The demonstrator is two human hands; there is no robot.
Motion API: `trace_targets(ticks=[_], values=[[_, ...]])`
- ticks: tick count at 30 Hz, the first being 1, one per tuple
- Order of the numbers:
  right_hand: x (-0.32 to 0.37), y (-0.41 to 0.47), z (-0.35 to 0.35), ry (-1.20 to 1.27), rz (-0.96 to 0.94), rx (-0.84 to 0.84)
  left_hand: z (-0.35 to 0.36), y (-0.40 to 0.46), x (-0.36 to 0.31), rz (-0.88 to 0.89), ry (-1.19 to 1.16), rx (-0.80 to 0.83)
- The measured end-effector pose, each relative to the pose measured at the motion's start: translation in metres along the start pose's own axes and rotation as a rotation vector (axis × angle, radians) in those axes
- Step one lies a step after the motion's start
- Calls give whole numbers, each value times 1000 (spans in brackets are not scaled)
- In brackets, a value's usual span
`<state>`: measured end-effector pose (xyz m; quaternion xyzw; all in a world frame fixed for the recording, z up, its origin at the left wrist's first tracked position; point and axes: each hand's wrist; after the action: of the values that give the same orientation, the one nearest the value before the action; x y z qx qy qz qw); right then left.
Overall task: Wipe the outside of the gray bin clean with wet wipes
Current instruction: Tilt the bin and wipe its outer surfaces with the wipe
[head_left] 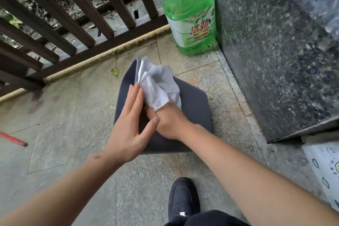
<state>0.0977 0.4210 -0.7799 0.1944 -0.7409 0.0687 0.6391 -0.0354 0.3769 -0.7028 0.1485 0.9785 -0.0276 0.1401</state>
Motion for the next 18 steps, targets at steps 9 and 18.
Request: trace_targets(ticks=[9,18], values=[[-67,32,-25,13,359,-408,-1,-1,4,-17,5,14],[-131,-32,-53,240,839,-583,6,8,-23,26,-35,21]])
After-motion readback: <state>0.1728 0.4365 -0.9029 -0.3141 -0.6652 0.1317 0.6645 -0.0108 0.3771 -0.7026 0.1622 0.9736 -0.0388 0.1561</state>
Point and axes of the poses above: each hand's wrist, its own y-axis towards the middle knuckle, its own z-axis out of the palm, x = y × z, and after that the axes turned 11 degrees about y, right-handed
